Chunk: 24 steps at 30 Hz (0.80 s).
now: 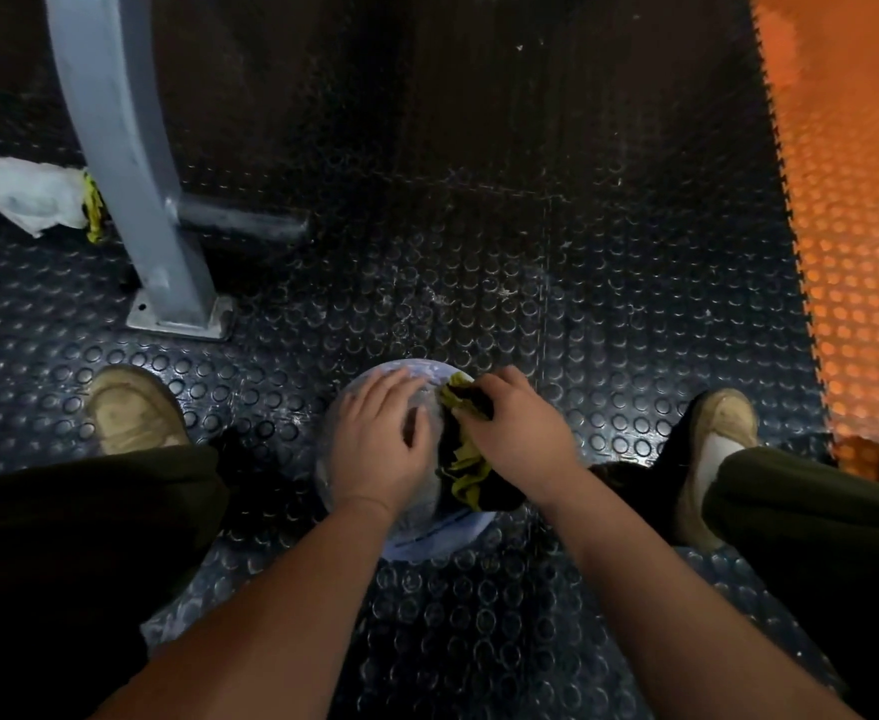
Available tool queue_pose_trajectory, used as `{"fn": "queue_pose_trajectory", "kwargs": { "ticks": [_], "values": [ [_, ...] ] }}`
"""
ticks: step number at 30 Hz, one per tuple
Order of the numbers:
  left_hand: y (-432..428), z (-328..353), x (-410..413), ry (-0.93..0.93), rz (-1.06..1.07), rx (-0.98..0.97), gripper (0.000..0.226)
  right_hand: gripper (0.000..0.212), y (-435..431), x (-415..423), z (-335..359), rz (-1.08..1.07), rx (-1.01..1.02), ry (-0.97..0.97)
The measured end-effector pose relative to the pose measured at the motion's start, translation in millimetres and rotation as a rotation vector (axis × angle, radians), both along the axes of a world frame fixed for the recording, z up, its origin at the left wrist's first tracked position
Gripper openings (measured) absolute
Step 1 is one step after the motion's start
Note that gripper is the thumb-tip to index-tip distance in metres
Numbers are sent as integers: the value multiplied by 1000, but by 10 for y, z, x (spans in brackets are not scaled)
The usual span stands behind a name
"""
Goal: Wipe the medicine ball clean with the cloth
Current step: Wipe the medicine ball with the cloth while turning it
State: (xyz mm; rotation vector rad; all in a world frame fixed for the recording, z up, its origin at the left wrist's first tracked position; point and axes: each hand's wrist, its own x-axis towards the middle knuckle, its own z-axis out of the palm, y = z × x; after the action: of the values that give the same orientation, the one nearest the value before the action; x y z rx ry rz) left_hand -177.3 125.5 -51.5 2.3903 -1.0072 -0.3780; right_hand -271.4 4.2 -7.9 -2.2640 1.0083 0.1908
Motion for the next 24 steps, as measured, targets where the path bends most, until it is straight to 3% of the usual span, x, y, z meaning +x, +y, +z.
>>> {"fn": "queue_pose_trajectory", "kwargs": {
  "ticks": [5,12,17,24],
  "values": [
    [-88,28,-61,57,-18,221,44,39,-25,-8,-14,25,-21,23],
    [55,-11,9,83,98,-24,58,34,112,1,-20,77,-102,-18],
    [55,-45,-49,50,81,-42,56,28,77,132,10,84,-169,-16],
    [22,-42,-14,97,175,-121,53,26,64,270,47,105,-105,19]
  ]
}}
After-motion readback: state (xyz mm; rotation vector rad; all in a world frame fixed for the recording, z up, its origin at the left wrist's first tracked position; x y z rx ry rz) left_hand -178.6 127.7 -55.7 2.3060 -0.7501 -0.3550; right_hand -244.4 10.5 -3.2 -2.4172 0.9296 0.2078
